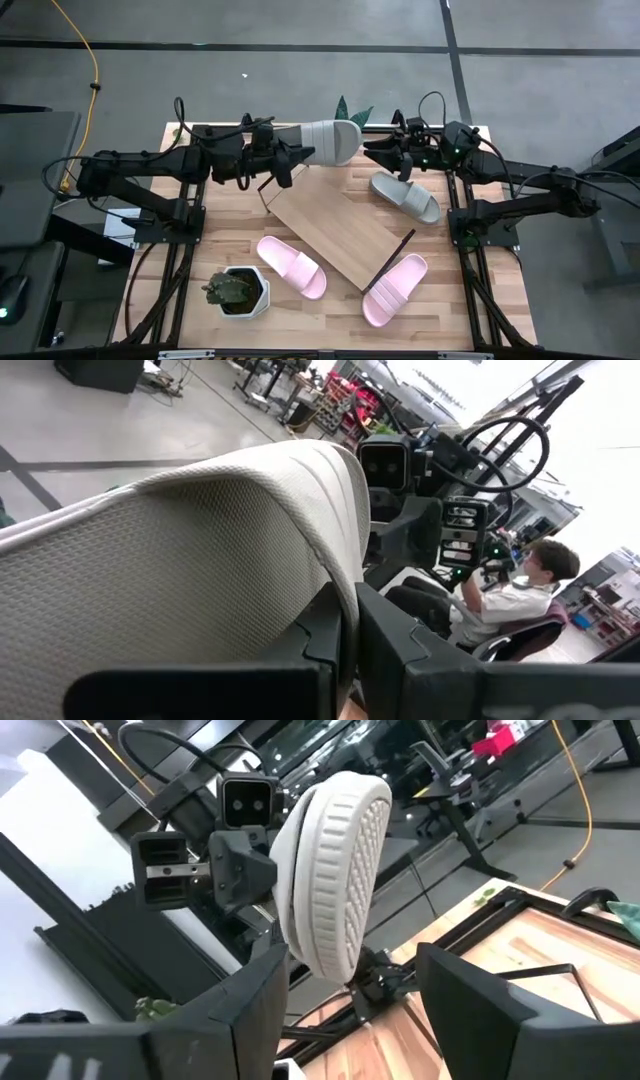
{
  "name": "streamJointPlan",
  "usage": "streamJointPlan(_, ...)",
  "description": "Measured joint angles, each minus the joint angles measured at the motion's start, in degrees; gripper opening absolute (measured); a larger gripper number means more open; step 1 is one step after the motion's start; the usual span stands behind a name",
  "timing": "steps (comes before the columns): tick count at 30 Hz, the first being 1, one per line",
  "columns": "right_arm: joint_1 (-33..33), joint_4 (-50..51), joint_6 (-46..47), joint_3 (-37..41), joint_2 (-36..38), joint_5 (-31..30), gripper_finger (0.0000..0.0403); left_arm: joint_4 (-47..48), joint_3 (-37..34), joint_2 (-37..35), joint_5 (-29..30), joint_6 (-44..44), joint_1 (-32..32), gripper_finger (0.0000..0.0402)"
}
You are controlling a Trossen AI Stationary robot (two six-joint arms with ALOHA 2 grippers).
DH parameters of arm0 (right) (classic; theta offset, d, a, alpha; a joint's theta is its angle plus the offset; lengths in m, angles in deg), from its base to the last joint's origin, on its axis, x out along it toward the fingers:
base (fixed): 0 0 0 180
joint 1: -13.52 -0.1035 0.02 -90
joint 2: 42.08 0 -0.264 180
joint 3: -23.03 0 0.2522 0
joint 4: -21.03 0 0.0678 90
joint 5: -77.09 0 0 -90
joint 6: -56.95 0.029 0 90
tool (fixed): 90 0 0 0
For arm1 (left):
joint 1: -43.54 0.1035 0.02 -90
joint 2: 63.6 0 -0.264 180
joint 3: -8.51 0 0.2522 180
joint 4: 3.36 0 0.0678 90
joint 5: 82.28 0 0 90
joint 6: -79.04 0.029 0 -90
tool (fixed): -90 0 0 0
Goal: Pick and place slides into the shelf
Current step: Put the left gray slide on the shelf
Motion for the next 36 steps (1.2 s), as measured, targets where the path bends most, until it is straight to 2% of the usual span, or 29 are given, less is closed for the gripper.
streamJointPlan(20,-0.54,-0.89,-0.28,0.00,-0.75,-0.13,0.0210,-0.80,-0.02,3.76,-0.28,-1.23,-1.88,0.0012)
streamJointPlan(30,-0.65,-1.37,1.11,-0.02,-3.55,0.35,0.0210,-0.70,-0.04,4.55,-0.27,-1.25,-1.84,0.0012)
streamJointPlan(36,-0.63,-2.47,0.83,-0.02,-3.72,0.33,0.0190,-0.98,-0.02,4.46,-0.27,-1.23,-1.84,0.0012)
